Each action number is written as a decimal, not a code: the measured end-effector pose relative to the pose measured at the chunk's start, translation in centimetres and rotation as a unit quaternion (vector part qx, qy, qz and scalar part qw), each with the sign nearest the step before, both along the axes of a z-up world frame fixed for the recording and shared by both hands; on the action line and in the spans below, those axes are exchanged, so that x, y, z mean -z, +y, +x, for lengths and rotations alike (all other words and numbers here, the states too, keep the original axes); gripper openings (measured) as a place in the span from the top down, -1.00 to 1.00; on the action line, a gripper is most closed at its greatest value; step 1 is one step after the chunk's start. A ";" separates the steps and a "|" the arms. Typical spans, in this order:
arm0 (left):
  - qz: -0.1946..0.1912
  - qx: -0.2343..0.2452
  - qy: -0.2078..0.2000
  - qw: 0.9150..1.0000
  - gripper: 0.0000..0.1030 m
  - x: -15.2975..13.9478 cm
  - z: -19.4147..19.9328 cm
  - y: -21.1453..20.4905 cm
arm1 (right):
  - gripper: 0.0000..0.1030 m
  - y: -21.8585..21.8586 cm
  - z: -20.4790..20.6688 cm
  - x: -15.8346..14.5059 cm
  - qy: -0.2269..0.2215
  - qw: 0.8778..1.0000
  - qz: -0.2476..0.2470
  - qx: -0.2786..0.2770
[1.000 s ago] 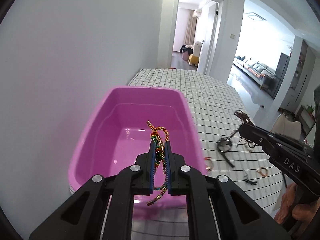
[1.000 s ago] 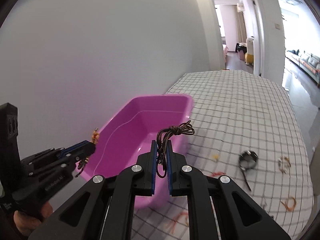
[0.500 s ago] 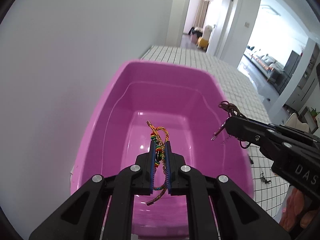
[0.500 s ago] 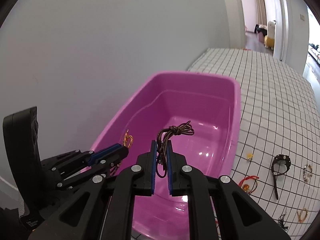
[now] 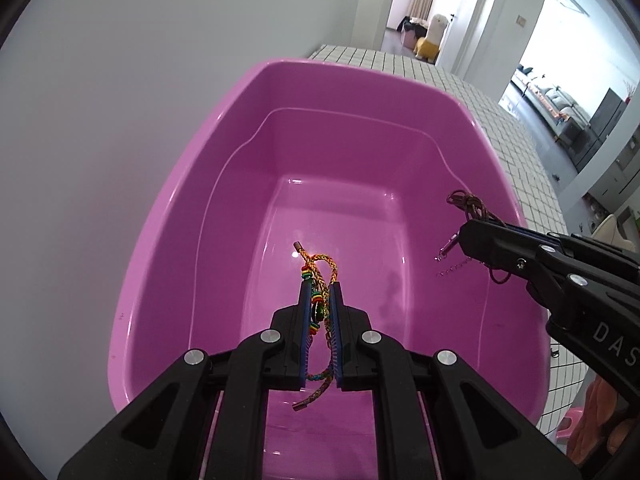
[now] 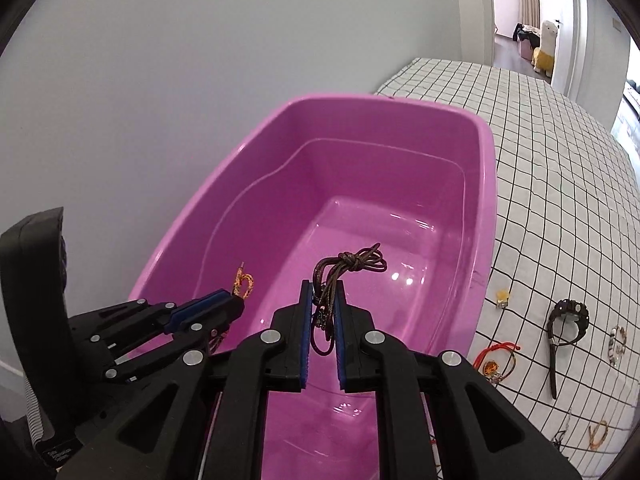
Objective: Organize jewelry
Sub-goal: 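Open both tools to drop the bracelet and leather cord into the tub, then move both open tools back over the remaining jewelry on the table, then grasp the red-cord bracelet with left tool while right tool grasps the flower-pendant chain, then lift and carry both held items over the pink tub, then open both tools to release the red bracelet and pendant chain into the tub, then move both open tools back over the remaining jewelry on the table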
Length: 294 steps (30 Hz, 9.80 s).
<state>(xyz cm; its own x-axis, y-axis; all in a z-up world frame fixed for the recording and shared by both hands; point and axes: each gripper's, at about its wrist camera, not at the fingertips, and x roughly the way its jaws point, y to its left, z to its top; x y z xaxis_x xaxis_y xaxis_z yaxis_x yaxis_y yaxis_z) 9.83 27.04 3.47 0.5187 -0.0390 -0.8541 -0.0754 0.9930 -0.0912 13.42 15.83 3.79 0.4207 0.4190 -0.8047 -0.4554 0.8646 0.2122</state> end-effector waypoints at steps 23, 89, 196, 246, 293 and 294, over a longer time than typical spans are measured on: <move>0.009 -0.037 -0.030 0.999 -0.81 -3.1 -2.3 1.6 | -0.19 -1.4 -2.0 -2.4 -0.008 1.000 0.012 0.027; 0.032 0.121 -0.079 0.989 -0.88 7.3 -16.7 -19.3 | -0.30 -29.5 -27.1 12.2 -0.035 0.960 0.014 0.276; 0.006 0.132 -0.116 0.984 0.89 -1.3 -17.9 -19.9 | 0.68 -25.7 -25.5 0.9 -0.159 0.967 0.011 0.198; 0.003 -0.043 0.023 0.999 0.86 1.0 0.1 1.9 | 0.67 1.8 0.9 0.6 -0.003 1.000 -0.025 -0.016; 0.030 0.004 -0.022 0.999 -0.86 -3.2 -4.5 2.1 | -0.20 -1.6 -4.8 -2.5 -0.018 0.999 -0.004 0.048; 0.030 0.010 -0.024 0.999 -0.86 -3.2 -4.6 1.9 | -0.21 -2.1 -5.1 -2.6 -0.020 0.998 -0.003 0.059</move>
<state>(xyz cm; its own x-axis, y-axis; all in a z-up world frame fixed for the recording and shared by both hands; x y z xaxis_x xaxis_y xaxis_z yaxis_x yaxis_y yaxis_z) 5.25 28.92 6.70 0.5589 0.0005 -0.8292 -0.0526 0.9980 -0.0349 8.32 13.75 6.38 0.4987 0.3604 -0.7883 -0.3590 0.9137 0.1906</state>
